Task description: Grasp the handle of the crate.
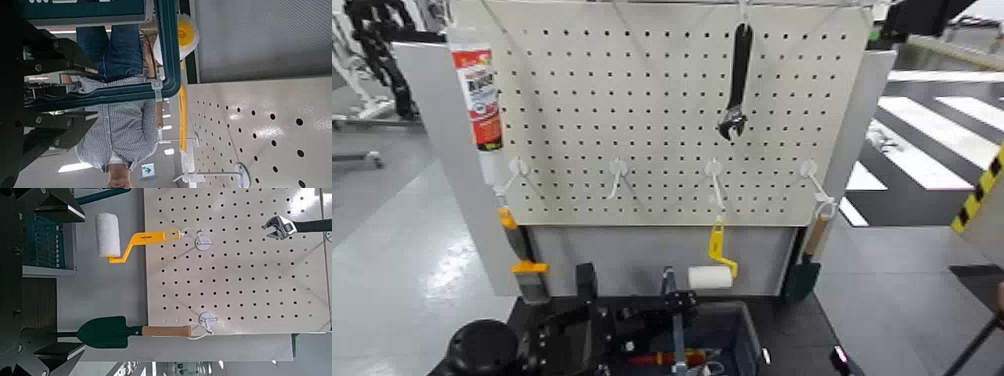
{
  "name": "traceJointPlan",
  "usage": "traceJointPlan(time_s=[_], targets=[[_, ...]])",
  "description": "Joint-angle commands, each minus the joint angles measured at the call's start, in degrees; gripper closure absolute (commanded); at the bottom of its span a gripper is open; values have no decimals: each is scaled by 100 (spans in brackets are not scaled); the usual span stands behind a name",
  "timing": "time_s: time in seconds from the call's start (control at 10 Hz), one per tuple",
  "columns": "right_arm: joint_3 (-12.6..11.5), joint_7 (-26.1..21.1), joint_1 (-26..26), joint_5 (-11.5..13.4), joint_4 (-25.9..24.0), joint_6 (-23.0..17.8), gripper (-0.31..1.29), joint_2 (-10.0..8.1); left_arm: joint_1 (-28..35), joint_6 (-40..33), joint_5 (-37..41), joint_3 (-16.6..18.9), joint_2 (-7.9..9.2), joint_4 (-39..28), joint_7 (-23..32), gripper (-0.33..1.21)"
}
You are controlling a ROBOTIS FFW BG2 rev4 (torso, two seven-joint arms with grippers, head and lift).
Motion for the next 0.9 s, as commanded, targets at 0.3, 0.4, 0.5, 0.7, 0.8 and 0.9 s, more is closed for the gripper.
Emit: traceJointPlan(time_s=[0.3, 0.4, 0.5, 0.7, 0.8, 0.9], targets=[[-5, 22, -18, -44, 30, 0, 15, -6, 136, 15, -6, 18, 22, -196, -24, 117], [-5, 31, -18, -44, 30, 0, 15, -6, 198, 7, -6, 44, 31, -284, -24, 117], [-5, 31, -18, -44, 30, 0, 15, 3, 277, 7, 3, 88, 48, -425, -24, 117], [-14, 31, -9, -44, 30, 0, 15, 3, 549, 59, -6, 281, 101, -908, 20, 117], [-23, 31, -9, -44, 21, 0, 15, 3, 769, 94, 3, 483, 128, -1242, 160, 117], [-23, 31, 0, -35, 21, 0, 15, 12, 1006, 130, 152, 668, 163, -1550, 389, 117]])
